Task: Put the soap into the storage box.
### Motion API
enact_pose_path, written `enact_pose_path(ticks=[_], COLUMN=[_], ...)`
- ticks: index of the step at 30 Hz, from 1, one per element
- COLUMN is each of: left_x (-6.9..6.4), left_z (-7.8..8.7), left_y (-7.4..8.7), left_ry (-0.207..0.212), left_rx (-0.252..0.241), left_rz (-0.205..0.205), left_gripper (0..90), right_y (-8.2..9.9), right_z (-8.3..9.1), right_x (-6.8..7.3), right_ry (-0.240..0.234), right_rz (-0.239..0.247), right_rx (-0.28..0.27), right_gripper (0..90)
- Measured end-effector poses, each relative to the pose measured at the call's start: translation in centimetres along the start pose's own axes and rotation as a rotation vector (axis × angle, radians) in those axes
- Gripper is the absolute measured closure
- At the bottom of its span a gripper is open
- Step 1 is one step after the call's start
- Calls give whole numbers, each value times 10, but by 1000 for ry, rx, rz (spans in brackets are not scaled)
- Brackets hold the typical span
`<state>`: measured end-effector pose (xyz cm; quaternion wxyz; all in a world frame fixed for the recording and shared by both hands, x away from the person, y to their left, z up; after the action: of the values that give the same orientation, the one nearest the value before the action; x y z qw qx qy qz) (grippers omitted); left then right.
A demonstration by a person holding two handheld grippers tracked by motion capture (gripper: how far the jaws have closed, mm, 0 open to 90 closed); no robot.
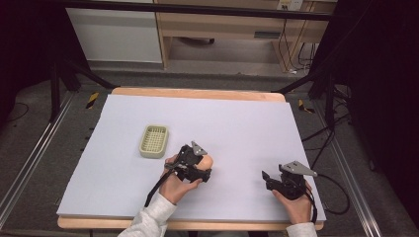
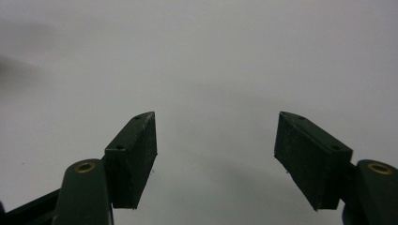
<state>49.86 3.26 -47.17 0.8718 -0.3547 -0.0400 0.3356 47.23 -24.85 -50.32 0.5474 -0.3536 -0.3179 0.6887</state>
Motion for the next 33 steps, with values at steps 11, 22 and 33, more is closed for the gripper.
enact_pose_path(ticks=[11,22,33], left_x=[12,23,38], left_z=[21,38,53], left_y=[6,15,32], left_ry=[-19,-39,-57], left_rx=[-17,-26,-37], left_rz=[16,27,63], left_gripper=[318,318,319], right_y=[0,0,1], right_z=[0,0,-1], right_x=[0,0,0], right_ry=[-1,0,2], right_rz=[-2,-2,-2], right_rx=[-2,0,0], right_gripper=[298,296,295])
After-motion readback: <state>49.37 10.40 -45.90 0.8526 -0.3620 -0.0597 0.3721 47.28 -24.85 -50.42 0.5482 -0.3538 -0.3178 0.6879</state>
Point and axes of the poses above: each handheld gripper's, and its own axes: z roughly backward along the jaws, y roughly out of its underside, x roughly to its left, the point moved 6 cm from there along -z, roughly forward along the jaws, and after that the axes turned 14 degrees about y, right-handed, at the moved point
